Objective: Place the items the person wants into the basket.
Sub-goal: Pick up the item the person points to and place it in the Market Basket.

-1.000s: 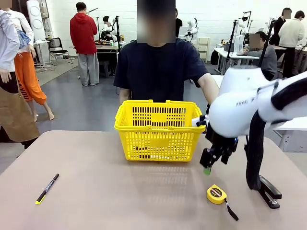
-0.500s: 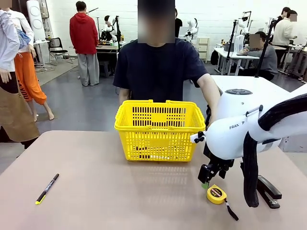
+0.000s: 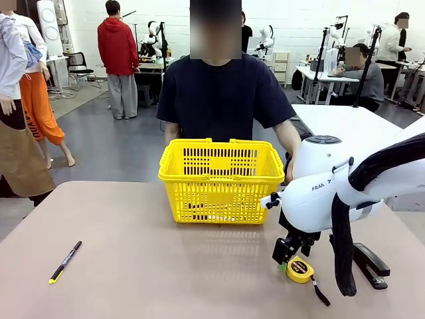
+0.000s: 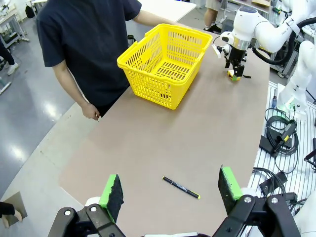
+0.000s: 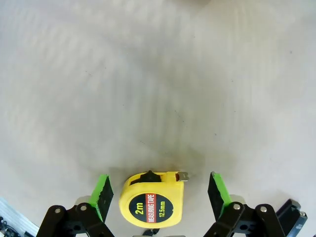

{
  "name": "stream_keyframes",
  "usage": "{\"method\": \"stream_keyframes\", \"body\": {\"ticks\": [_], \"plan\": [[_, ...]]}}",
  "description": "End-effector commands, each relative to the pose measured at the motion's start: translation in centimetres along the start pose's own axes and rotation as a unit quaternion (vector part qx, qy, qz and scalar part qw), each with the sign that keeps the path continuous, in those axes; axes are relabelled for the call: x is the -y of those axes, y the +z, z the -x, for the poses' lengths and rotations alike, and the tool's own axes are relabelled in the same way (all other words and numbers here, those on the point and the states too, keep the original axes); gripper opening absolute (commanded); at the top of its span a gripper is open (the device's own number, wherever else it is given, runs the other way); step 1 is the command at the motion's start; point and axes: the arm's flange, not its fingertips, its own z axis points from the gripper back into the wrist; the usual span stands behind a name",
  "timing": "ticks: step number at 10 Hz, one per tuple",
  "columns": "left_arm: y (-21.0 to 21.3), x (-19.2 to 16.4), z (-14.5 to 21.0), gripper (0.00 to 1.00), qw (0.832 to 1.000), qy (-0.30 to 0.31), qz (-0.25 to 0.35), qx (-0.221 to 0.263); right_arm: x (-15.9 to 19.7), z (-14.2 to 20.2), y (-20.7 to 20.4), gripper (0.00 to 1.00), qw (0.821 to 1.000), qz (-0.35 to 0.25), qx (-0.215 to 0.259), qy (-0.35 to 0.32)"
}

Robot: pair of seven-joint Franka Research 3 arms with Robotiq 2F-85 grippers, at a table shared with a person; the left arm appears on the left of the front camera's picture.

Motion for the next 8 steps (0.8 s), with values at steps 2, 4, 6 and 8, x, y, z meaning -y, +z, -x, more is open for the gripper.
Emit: {"method": "stream_keyframes", "body": {"ticks": [2, 4, 6, 8], "plan": [[0.1, 0.0, 0.1, 1.0, 1.0, -0.01, 0.003, 0.008, -1.6, 0.0, -0.5, 1.0, 0.999, 0.029, -0.009, -0.01], [0.1, 0.0, 0.1, 1.0, 1.0, -0.01, 0.003, 0.008, -2.5, 0.5, -0.5, 1.0, 0.999, 0.04, -0.012, -0.019], [0.1, 0.0, 0.1, 1.0, 1.0, -0.01, 0.003, 0.008, -3.4, 1.3, -0.7, 1.0, 0.998, 0.052, -0.02, -0.03], [0.1, 0.0, 0.1, 1.0, 1.0, -0.01, 0.003, 0.008, -3.7, 1.6, -0.9, 1.0, 0.997, 0.058, -0.028, -0.043]]}}
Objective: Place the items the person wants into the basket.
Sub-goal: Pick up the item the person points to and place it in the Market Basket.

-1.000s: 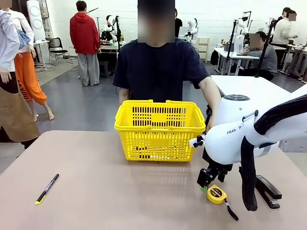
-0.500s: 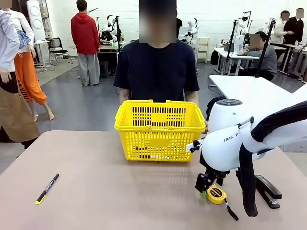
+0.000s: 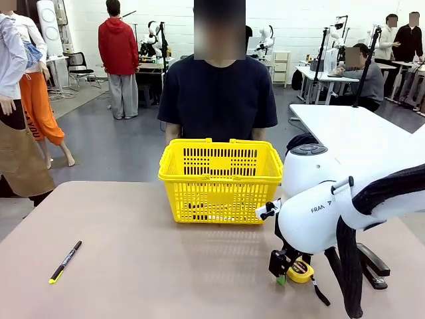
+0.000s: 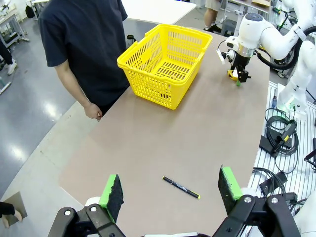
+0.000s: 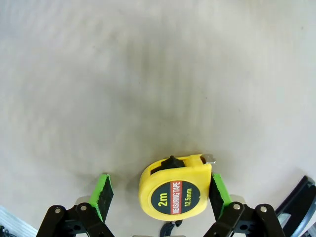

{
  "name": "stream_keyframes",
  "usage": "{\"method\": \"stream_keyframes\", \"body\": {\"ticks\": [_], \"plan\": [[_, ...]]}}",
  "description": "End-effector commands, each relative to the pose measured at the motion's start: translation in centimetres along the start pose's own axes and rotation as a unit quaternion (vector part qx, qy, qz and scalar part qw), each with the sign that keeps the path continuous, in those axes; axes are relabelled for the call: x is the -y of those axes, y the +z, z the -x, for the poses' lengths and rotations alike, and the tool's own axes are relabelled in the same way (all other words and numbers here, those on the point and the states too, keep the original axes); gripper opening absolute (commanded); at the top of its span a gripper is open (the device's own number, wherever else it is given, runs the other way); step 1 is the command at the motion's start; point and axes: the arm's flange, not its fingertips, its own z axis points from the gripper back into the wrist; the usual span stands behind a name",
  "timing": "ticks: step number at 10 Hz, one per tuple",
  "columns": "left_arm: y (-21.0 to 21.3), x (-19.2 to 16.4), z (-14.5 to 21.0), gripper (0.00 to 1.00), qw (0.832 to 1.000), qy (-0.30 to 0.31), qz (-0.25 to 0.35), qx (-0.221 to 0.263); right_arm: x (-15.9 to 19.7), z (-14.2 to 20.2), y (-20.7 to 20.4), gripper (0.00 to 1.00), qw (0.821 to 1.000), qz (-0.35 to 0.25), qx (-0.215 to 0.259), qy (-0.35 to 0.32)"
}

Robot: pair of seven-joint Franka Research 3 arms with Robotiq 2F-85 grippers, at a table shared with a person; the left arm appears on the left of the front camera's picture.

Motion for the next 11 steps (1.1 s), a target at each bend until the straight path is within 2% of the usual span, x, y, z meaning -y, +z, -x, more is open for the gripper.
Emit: {"method": "stream_keyframes", "body": {"ticks": [1, 7, 8, 9, 10, 11], "plan": [[0.11, -0.03, 0.11, 1.0, 1.0, -0.01, 0.004, 0.008, -0.62, 0.52, 0.0, 1.0, 1.0, 0.024, -0.005, -0.016], [0.11, -0.03, 0.11, 1.0, 1.0, -0.01, 0.004, 0.008, -0.6, 0.97, 0.49, 1.0, 0.999, 0.026, -0.009, -0.016], [0.11, -0.03, 0.11, 1.0, 1.0, -0.01, 0.004, 0.008, -0.43, 0.95, 0.51, 0.65, 1.0, 0.026, -0.014, -0.01], [0.11, -0.03, 0.11, 1.0, 1.0, -0.01, 0.004, 0.008, -0.52, 0.99, 0.48, 0.42, 1.0, 0.025, -0.015, -0.008], [0.11, -0.03, 0.11, 1.0, 1.0, -0.01, 0.004, 0.008, -0.62, 1.06, 0.58, 0.07, 0.999, 0.027, -0.017, -0.008], [0.11, -0.03, 0.11, 1.0, 1.0, -0.01, 0.004, 0.008, -0.74, 1.07, 0.69, 0.0, 0.999, 0.028, -0.017, -0.008]]}}
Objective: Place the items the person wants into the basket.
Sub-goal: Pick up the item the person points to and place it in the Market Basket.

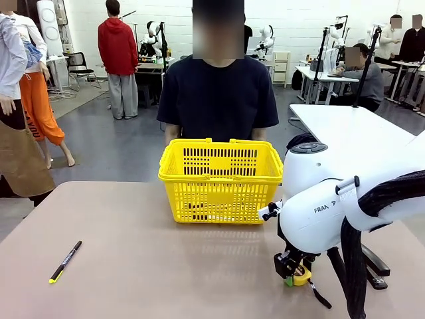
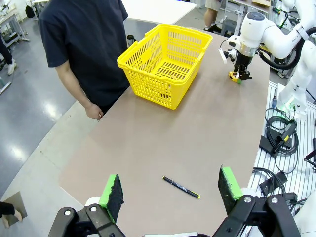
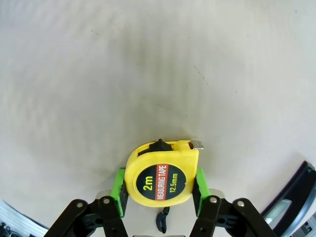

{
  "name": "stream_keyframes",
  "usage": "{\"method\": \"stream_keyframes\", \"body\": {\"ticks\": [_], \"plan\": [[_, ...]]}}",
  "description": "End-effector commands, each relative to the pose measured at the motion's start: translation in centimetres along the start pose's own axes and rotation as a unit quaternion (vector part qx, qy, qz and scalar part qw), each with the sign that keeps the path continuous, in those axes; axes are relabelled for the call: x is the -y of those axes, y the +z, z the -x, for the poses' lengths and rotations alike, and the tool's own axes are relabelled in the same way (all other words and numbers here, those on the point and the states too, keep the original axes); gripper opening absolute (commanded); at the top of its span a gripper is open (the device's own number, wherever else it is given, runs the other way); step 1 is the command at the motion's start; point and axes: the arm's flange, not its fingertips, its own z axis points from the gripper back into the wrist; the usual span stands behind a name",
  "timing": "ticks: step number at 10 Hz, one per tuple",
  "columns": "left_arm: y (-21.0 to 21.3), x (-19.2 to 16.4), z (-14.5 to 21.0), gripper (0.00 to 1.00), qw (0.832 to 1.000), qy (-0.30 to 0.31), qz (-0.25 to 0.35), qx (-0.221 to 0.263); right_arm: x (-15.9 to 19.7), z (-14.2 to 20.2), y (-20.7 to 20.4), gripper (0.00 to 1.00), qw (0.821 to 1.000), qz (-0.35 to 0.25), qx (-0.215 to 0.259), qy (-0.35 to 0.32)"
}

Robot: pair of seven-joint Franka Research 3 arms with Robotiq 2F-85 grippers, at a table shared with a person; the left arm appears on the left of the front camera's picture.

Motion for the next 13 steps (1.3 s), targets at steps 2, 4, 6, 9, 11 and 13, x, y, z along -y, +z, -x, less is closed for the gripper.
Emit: {"method": "stream_keyframes", "body": {"ticks": [2, 4, 6, 9, 11, 13], "plan": [[0.1, 0.0, 0.1, 1.0, 1.0, -0.01, 0.004, 0.008, -0.4, 0.3, -0.1, 0.0, 1.0, 0.017, -0.008, -0.002], [0.1, 0.0, 0.1, 1.0, 1.0, -0.01, 0.004, 0.008, -0.5, 0.5, 1.2, 0.44, 1.0, 0.019, -0.002, -0.009], [0.1, 0.0, 0.1, 1.0, 1.0, -0.01, 0.004, 0.008, -1.1, 3.4, 8.7, 0.44, 0.998, 0.02, 0.051, 0.007], [0.1, 0.0, 0.1, 1.0, 1.0, -0.01, 0.004, 0.008, -3.8, 6.9, 18.1, 0.44, 0.996, 0.044, 0.083, -0.003], [0.1, 0.0, 0.1, 1.0, 1.0, -0.01, 0.004, 0.008, -4.5, 6.9, 22.2, 0.44, 0.991, 0.059, 0.115, 0.036], [0.1, 0.0, 0.1, 1.0, 1.0, -0.01, 0.004, 0.008, -3.6, 2.9, 26.8, 0.44, 0.974, 0.099, 0.186, 0.085]]}}
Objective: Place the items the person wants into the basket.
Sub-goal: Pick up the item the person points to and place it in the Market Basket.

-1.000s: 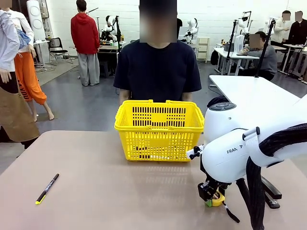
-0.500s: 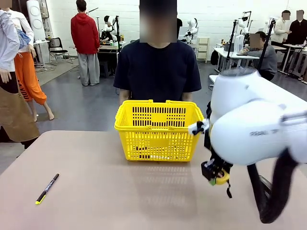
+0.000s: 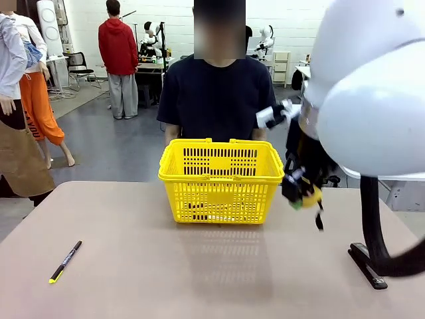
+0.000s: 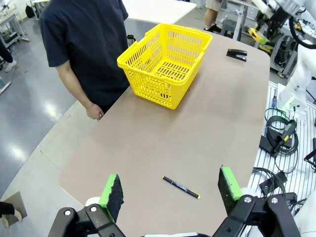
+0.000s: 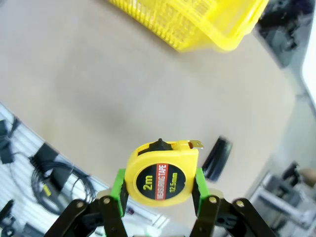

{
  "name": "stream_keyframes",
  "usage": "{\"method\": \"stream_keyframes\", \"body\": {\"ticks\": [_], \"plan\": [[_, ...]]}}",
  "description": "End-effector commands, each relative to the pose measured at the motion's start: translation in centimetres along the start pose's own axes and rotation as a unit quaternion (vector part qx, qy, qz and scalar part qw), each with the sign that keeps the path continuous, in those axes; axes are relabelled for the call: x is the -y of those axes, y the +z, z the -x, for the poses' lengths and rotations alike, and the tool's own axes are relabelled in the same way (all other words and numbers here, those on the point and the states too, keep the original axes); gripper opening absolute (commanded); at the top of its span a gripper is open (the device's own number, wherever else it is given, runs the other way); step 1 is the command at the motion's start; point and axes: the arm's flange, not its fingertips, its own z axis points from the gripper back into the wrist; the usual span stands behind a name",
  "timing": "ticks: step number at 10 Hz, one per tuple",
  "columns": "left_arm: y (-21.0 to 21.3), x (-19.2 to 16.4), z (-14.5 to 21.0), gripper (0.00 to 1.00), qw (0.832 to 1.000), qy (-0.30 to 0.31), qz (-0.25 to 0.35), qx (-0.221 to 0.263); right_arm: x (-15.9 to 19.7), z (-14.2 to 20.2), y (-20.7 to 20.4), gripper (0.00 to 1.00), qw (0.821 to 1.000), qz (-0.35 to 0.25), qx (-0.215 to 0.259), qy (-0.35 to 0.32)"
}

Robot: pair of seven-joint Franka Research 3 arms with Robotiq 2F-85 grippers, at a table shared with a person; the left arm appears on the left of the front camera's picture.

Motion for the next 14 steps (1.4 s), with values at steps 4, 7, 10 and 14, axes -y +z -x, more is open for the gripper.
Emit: {"method": "stream_keyframes", "body": {"ticks": [4, 7, 10, 14], "plan": [[0.1, 0.0, 0.1, 1.0, 1.0, -0.011, 0.003, 0.008, 5.9, -15.0, 0.1, 0.44, 0.995, 0.037, 0.086, 0.036], [0.1, 0.0, 0.1, 1.0, 1.0, -0.011, 0.003, 0.008, 10.0, -21.4, -5.3, 0.44, 0.996, -0.04, 0.059, 0.056], [0.1, 0.0, 0.1, 1.0, 1.0, -0.011, 0.003, 0.008, 12.0, -25.4, -10.9, 0.44, 0.995, -0.082, 0.023, 0.053], [0.1, 0.0, 0.1, 1.0, 1.0, -0.011, 0.003, 0.008, 11.3, -24.5, -12.9, 0.44, 0.996, -0.073, 0.024, 0.047]]}}
